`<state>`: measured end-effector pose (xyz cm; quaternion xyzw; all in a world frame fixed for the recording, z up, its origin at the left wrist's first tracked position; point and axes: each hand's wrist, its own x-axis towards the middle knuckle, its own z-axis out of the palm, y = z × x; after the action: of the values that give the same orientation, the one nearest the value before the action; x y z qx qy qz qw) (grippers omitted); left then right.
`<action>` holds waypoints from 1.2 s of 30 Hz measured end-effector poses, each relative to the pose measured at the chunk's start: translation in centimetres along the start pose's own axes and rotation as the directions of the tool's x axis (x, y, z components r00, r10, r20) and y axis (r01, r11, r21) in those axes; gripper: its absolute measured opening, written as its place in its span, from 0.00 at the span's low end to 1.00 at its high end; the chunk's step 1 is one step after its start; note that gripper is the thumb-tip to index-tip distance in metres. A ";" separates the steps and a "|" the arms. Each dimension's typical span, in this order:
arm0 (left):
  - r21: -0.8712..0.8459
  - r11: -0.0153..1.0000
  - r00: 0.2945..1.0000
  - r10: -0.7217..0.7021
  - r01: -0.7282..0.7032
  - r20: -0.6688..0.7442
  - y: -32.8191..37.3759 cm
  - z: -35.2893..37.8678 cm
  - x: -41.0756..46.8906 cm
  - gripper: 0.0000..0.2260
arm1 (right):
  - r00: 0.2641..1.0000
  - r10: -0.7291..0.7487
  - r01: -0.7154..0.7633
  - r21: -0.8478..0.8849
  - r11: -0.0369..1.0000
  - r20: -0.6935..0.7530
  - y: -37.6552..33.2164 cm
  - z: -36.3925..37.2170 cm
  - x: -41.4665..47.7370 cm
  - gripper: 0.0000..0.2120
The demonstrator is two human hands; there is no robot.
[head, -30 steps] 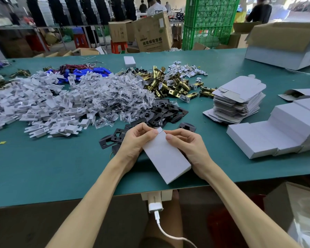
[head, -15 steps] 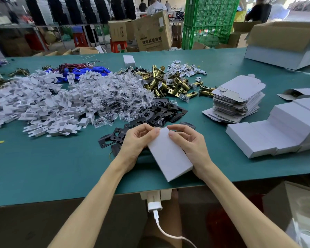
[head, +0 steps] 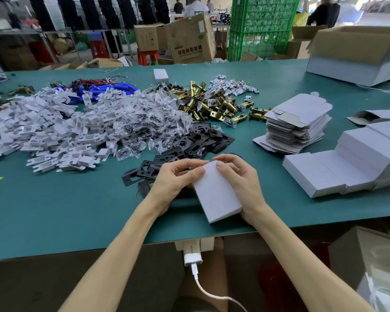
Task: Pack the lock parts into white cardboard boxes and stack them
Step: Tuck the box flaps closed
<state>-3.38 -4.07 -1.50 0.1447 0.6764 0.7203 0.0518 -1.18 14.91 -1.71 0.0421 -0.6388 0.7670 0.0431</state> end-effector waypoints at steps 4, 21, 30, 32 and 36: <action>0.018 1.000 1.000 -0.002 0.002 0.025 -0.1 0.0 0.0 0.12 | 0.999 0.009 -0.009 0.000 1.000 -0.041 0.1 0.0 0.1 0.02; -0.052 0.999 0.993 -0.013 0.007 -0.116 -0.7 0.0 0.4 0.10 | 0.988 -0.068 -0.001 -0.449 0.893 -0.137 -0.3 1.1 0.3 0.10; -0.053 0.999 0.996 0.002 -0.006 -0.091 -1.0 -0.1 0.5 0.10 | 0.994 -0.026 0.105 -0.932 0.346 0.102 -2.2 2.7 -3.2 0.41; -0.072 0.997 0.995 0.001 -0.008 -0.104 -0.8 0.0 0.6 0.12 | 0.997 -0.034 0.075 -0.890 0.451 0.067 -3.6 1.4 -3.0 0.34; -0.028 1.000 0.995 -0.015 0.012 -0.102 -0.9 0.1 0.6 0.12 | 0.990 -0.143 0.065 -0.922 0.381 0.011 -6.5 -3.7 -1.1 0.34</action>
<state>-4.05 -3.78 -2.27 0.1023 0.6693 0.7355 0.0242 0.66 19.69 3.80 0.0243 -0.9502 0.2824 0.1294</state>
